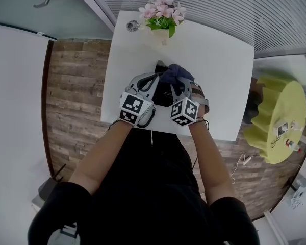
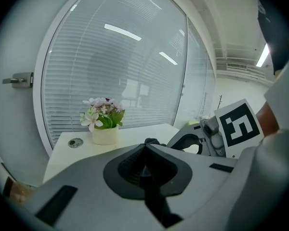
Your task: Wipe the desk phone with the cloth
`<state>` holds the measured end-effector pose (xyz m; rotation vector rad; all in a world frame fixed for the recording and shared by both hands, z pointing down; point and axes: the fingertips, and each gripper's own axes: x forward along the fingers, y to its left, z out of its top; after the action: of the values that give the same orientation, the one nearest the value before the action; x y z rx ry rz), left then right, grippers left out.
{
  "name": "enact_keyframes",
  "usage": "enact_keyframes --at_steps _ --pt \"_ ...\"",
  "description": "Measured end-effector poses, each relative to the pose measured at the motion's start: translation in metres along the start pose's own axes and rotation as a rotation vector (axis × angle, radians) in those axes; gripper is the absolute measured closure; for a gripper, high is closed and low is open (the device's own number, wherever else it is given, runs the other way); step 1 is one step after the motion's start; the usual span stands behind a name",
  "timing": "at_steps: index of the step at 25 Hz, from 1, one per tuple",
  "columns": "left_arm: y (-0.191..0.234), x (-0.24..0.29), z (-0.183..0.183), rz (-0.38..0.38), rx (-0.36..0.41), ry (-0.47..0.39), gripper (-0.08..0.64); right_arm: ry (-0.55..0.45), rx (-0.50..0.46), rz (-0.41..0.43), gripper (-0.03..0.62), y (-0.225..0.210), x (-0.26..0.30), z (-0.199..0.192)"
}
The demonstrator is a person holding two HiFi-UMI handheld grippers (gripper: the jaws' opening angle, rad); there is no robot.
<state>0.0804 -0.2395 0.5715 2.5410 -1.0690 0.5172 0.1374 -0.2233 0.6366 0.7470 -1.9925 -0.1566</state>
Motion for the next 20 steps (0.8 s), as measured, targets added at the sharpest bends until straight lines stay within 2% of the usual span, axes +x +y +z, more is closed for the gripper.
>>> enact_keyframes --at_steps 8,20 --pt "-0.006 -0.005 -0.015 -0.017 0.004 0.015 0.549 0.0 0.051 0.01 0.494 0.012 -0.001 -0.004" --pt "-0.011 -0.019 -0.031 -0.028 0.009 0.028 0.549 0.016 0.076 -0.005 0.494 0.032 -0.006 -0.008"
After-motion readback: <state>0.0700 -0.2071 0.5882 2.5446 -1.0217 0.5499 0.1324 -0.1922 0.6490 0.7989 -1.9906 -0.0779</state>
